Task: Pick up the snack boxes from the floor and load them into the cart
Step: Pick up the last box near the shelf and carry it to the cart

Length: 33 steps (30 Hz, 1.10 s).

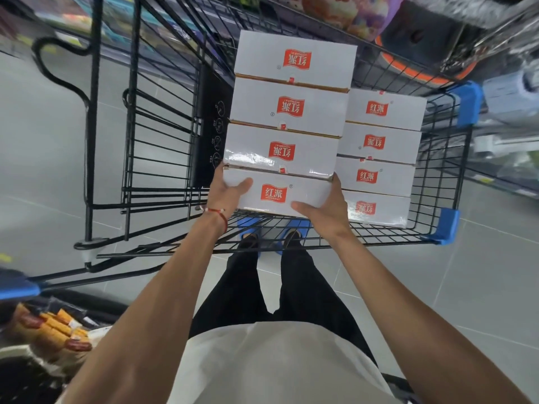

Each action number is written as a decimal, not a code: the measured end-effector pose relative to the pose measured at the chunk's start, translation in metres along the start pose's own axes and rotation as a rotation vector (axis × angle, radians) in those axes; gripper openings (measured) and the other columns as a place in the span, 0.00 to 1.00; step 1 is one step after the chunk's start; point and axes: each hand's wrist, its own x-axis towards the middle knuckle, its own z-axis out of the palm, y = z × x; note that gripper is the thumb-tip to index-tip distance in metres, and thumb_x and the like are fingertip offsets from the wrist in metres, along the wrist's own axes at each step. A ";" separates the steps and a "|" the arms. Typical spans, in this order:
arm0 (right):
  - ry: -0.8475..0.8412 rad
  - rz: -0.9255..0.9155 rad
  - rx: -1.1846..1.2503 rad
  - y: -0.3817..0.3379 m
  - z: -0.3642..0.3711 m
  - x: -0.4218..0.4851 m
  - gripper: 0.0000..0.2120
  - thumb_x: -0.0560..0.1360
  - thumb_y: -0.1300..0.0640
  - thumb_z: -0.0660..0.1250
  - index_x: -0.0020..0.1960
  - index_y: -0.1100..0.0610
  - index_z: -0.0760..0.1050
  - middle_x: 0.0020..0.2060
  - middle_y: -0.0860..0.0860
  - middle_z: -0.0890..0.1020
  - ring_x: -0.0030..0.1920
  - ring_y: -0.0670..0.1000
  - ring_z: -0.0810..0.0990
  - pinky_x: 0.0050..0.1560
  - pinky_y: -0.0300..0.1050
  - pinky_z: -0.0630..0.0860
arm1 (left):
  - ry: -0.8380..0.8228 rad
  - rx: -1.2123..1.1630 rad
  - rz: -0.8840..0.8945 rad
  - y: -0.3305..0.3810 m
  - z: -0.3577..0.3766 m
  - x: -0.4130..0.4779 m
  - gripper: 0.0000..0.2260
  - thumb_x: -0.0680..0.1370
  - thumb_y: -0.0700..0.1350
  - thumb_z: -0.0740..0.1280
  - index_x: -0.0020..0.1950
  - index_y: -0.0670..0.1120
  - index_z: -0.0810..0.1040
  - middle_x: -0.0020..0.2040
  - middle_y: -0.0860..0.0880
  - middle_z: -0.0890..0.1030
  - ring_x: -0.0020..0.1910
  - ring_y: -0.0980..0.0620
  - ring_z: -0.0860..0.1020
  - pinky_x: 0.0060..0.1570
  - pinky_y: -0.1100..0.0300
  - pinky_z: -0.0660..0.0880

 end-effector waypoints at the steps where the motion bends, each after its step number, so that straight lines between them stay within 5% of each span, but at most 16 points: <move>1: -0.006 0.001 0.003 0.001 -0.001 0.001 0.45 0.69 0.59 0.82 0.77 0.51 0.60 0.67 0.50 0.76 0.69 0.52 0.74 0.70 0.56 0.76 | 0.002 -0.004 0.002 -0.001 0.002 0.001 0.24 0.78 0.38 0.70 0.72 0.48 0.67 0.55 0.54 0.80 0.51 0.58 0.80 0.40 0.70 0.78; 8: -0.105 0.000 0.083 0.003 -0.006 0.007 0.45 0.74 0.62 0.78 0.80 0.47 0.52 0.69 0.49 0.74 0.70 0.50 0.73 0.70 0.53 0.74 | 0.003 0.050 0.034 0.003 0.005 0.006 0.25 0.78 0.41 0.71 0.73 0.47 0.66 0.59 0.50 0.80 0.53 0.55 0.81 0.44 0.65 0.81; 13: -0.168 -0.003 0.056 0.001 -0.010 0.011 0.48 0.75 0.60 0.77 0.81 0.49 0.47 0.72 0.50 0.71 0.72 0.51 0.71 0.73 0.54 0.72 | 0.069 0.116 0.040 0.010 0.010 0.000 0.26 0.78 0.43 0.72 0.73 0.49 0.66 0.63 0.48 0.80 0.57 0.48 0.81 0.59 0.48 0.80; 19: -0.094 0.224 0.179 0.013 0.003 -0.003 0.45 0.75 0.48 0.77 0.81 0.52 0.51 0.68 0.49 0.73 0.72 0.56 0.73 0.72 0.56 0.74 | 0.086 0.128 0.051 0.009 0.009 -0.006 0.27 0.78 0.44 0.72 0.75 0.50 0.66 0.67 0.47 0.77 0.63 0.46 0.78 0.63 0.48 0.77; 22: -0.066 0.205 0.192 0.020 0.011 -0.006 0.43 0.75 0.48 0.77 0.80 0.51 0.54 0.68 0.48 0.74 0.71 0.54 0.73 0.70 0.52 0.72 | 0.078 0.149 0.074 0.006 0.003 -0.002 0.26 0.77 0.45 0.72 0.73 0.49 0.68 0.66 0.49 0.78 0.62 0.48 0.78 0.63 0.51 0.76; 26: -0.032 0.177 0.189 0.017 0.016 -0.005 0.46 0.74 0.50 0.78 0.80 0.51 0.51 0.71 0.50 0.74 0.72 0.54 0.72 0.74 0.59 0.71 | 0.008 0.180 0.115 0.007 -0.003 0.001 0.23 0.78 0.45 0.71 0.71 0.50 0.68 0.64 0.51 0.77 0.61 0.50 0.77 0.62 0.53 0.75; 30: 0.017 0.110 0.125 0.012 0.024 -0.015 0.51 0.72 0.57 0.80 0.82 0.53 0.48 0.72 0.52 0.72 0.73 0.54 0.71 0.74 0.58 0.71 | -0.075 0.237 0.153 0.005 -0.019 0.000 0.26 0.78 0.43 0.71 0.74 0.50 0.66 0.66 0.51 0.77 0.63 0.52 0.75 0.63 0.59 0.71; 33: 0.071 0.039 0.037 0.015 0.032 -0.025 0.58 0.66 0.50 0.83 0.82 0.53 0.48 0.76 0.53 0.66 0.77 0.54 0.66 0.76 0.61 0.68 | -0.163 0.288 0.134 0.003 -0.033 -0.005 0.32 0.75 0.41 0.74 0.74 0.53 0.65 0.66 0.52 0.77 0.66 0.51 0.75 0.67 0.54 0.71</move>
